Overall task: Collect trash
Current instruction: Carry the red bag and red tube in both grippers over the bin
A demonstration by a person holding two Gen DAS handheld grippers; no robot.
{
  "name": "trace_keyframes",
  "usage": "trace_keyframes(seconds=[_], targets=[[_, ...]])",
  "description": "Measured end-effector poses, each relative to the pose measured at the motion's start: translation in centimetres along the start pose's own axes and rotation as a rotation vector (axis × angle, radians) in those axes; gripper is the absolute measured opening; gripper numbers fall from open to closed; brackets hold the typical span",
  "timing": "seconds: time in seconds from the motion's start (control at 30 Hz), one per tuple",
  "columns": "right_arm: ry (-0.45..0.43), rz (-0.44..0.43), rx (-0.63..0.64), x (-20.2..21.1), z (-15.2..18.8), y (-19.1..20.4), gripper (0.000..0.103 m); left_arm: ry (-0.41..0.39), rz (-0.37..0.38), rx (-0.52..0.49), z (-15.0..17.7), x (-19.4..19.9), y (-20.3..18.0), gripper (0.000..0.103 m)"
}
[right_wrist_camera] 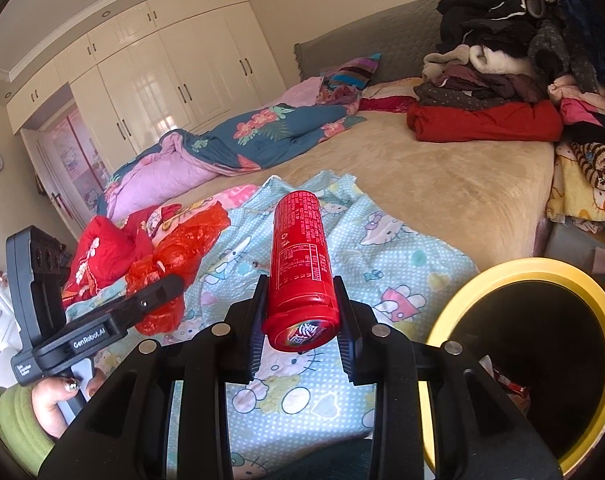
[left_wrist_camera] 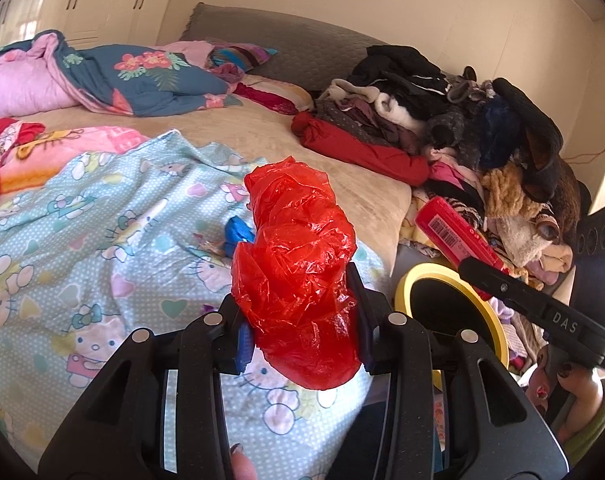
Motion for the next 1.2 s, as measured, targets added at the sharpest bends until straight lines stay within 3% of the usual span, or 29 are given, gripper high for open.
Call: trace_keyframes(seconds=[1.2], targets=[[-0.039,0.081,-0.248,4.1,2.6,-10.2,0.029,0.086,0.091,-0.144,2.3,-3.7,-7.9,0.031]])
Point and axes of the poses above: each gripper's, at about its wrist camera, not at the fingertips, and x roughly against the way its jaws point, y to its left, z to its underside, the point moved 2 cm from there along -x, roughly the way its jaws point, and after that the axes turned 12 degrees about y, right-handed, at the moved point
